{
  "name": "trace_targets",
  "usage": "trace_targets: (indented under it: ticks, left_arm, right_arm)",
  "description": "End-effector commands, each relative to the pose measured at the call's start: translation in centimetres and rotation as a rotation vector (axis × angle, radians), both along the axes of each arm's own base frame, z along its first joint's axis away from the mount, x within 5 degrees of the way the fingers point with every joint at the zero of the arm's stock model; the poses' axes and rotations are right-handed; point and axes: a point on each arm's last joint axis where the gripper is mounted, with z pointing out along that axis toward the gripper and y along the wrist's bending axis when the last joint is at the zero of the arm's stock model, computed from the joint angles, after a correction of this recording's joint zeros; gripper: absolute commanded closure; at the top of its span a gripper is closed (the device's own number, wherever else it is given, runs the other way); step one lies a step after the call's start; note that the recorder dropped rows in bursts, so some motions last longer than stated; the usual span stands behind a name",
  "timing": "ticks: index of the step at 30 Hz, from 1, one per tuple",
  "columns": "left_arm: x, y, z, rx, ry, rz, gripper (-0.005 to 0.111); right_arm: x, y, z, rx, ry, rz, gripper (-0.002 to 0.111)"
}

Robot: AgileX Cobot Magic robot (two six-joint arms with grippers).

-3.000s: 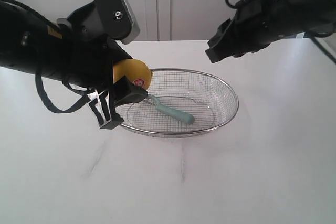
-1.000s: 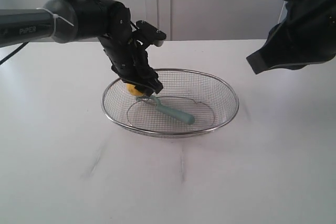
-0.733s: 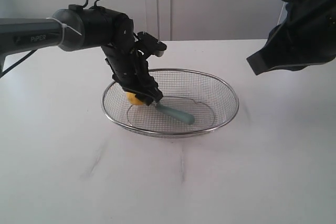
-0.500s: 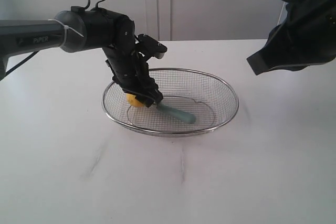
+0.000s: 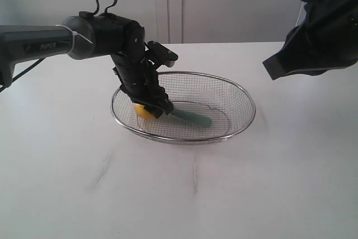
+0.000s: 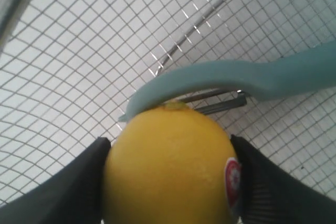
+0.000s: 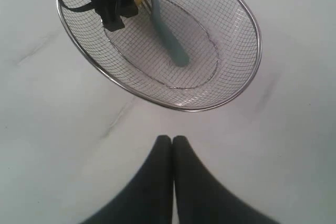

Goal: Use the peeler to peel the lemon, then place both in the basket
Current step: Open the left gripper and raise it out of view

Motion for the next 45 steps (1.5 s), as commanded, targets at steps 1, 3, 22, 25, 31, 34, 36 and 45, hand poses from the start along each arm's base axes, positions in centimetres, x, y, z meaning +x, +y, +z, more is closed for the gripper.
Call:
trace_targets:
  ticks: [1, 3, 22, 25, 31, 34, 36, 45]
  left_arm:
    - [-0.5, 0.2, -0.7, 0.033, 0.062, 0.004, 0.047]
    - [-0.6, 0.2, -0.7, 0.04, 0.073, 0.004, 0.039]
    - [-1.9, 1.2, 4.1, 0.014, 0.082, 0.125, 0.029]
    - [-2.1, 1.4, 6.7, -0.013, 0.043, 0.124, 0.029]
    - [-3.2, 2.3, 10.8, -0.029, -0.008, 0.117, 0.04]
    - [-4.1, 3.3, 12.9, 0.003, -0.039, 0.115, 0.057]
    - [-5.0, 4.0, 14.3, 0.014, -0.032, 0.118, 0.067]
    - [-9.3, 6.6, 19.0, -0.002, -0.033, 0.097, 0.107]
  right_arm:
    - [-0.1, 0.0, 0.1, 0.001, -0.006, -0.001, 0.108]
    - [-0.1, 0.0, 0.1, 0.001, -0.006, -0.001, 0.108]
    - [-0.1, 0.0, 0.1, 0.001, -0.006, -0.001, 0.108]
    - [-0.1, 0.0, 0.1, 0.001, -0.006, -0.001, 0.108]
    - [-0.1, 0.0, 0.0, -0.001, -0.003, 0.0, 0.108]
    - [-0.1, 0.0, 0.0, -0.001, -0.003, 0.0, 0.108]
    - [-0.1, 0.0, 0.0, -0.001, -0.003, 0.002, 0.108]
    - [0.0, 0.0, 0.1, 0.001, -0.011, 0.0, 0.108]
